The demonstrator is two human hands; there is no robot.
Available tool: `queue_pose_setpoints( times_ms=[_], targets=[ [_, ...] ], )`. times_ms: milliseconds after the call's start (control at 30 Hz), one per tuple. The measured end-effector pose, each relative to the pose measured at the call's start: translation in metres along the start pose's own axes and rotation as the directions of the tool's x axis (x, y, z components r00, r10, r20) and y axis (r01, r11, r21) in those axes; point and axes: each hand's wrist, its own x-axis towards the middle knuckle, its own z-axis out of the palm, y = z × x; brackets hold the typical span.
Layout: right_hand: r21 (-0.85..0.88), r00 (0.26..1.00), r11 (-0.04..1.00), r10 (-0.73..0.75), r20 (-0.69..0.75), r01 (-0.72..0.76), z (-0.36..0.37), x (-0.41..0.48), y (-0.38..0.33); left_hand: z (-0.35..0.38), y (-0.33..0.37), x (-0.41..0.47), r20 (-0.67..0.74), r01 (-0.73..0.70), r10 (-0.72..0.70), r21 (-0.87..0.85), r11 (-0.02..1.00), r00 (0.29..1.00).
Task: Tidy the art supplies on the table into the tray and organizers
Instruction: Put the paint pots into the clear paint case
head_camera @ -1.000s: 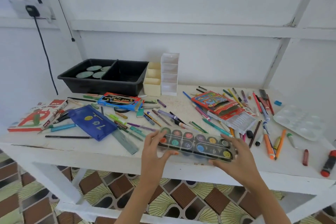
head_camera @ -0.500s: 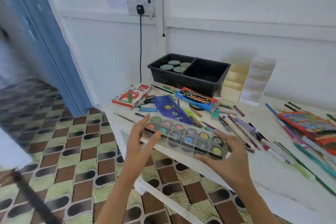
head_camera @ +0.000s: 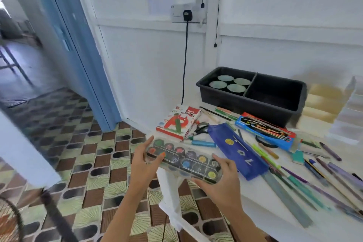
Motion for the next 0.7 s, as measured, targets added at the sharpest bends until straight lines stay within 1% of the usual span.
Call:
queue_pose_setpoints(
  times_ms=[100, 200, 267, 333, 400, 567, 700],
  targets=[
    [-0.035, 1.000, 0.999, 0.013, -0.017, -0.013, 0.021, 0.010, 0.003, 0.000, -0.017, 0.028, 0.035, 0.046, -0.046, -0.012, 0.999, 0.998],
    [-0.096, 0.998, 0.995, -0.020, -0.055, 0.015, 0.035, 0.016, 0.008, 0.004, -0.030, 0.046, 0.065, 0.054, -0.055, 0.003, 0.999, 0.996],
    [-0.165, 0.994, 0.986, -0.045, -0.097, 0.028, 0.041, 0.021, 0.012, 0.009, -0.036, 0.056, 0.081, 0.036, -0.035, -0.007, 0.999, 0.996],
    [-0.270, 0.989, 0.963, -0.048, -0.140, 0.009, 0.044, 0.025, 0.014, 0.014, -0.039, 0.065, 0.102, 0.028, -0.025, -0.033, 0.999, 0.994],
    [-0.340, 0.986, 0.940, -0.040, -0.162, -0.018, 0.045, 0.029, 0.014, 0.020, -0.039, 0.072, 0.121, 0.031, -0.024, -0.061, 0.998, 0.992],
    [-0.446, 0.988, 0.893, -0.012, -0.154, -0.059, 0.042, 0.036, 0.017, 0.027, -0.043, 0.081, 0.148, 0.002, 0.008, -0.069, 0.998, 0.989],
    [-0.470, 0.989, 0.880, -0.004, -0.147, -0.066, 0.043, 0.036, 0.016, 0.026, -0.047, 0.083, 0.161, -0.026, 0.034, -0.049, 0.998, 0.986]
  ],
)
